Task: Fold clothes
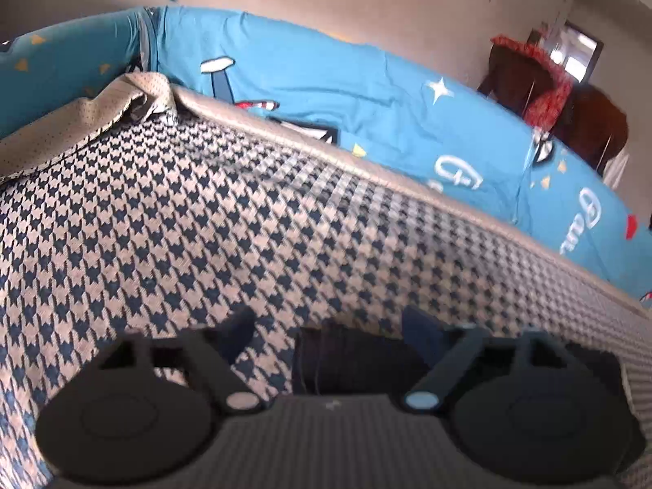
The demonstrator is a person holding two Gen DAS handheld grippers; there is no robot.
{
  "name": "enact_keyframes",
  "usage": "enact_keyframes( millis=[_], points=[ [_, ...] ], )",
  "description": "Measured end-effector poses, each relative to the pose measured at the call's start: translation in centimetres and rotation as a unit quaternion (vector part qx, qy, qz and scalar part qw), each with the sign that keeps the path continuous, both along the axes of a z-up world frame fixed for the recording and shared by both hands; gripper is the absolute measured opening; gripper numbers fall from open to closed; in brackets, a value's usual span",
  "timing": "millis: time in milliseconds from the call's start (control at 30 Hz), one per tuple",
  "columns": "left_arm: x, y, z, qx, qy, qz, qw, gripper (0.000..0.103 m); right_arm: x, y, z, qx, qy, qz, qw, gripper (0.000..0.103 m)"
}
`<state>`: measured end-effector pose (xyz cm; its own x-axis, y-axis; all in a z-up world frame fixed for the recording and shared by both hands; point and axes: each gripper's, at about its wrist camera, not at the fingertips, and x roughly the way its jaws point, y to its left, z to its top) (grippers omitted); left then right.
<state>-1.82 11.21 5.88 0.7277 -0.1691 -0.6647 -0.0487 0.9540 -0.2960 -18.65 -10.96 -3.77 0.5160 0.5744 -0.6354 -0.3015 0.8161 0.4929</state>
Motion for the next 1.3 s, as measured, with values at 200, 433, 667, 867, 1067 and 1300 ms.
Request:
enact_keyframes(
  millis=[200,433,667,867,1067,1300],
  points=[
    [-0.4,-3.1,-0.6,0.0,0.018,-0.064,0.9978,0.098,-1.5,-3.0,0.8,-0.032,-0.046,-0.07,0.996,0.035],
    [-0.8,-6.7,-2.8,0.013,0.068,-0.143,0.9873,0.103,-0.5,-5.1,1.2,-0.039,-0.065,-0.136,0.988,0.035],
    [-1.2,-7.1,-4.3,0.02,0.101,-0.192,0.9761,0.103,-0.4,-3.0,1.2,-0.063,-0.08,-0.098,0.99,0.035],
    [-1.9,-5.7,-5.1,0.02,0.119,-0.193,0.9738,0.103,2.3,1.0,0.0,-0.081,-0.107,-0.041,0.99,0.035],
    [-2.1,-3.7,-5.5,0.029,0.133,-0.167,0.9765,0.103,2.7,3.9,-0.6,-0.069,-0.108,0.022,0.991,0.033],
    [-2.1,-1.6,-5.6,0.005,0.133,-0.145,0.9804,0.103,3.1,6.1,-2.0,-0.095,-0.103,0.045,0.989,0.017]
  ],
)
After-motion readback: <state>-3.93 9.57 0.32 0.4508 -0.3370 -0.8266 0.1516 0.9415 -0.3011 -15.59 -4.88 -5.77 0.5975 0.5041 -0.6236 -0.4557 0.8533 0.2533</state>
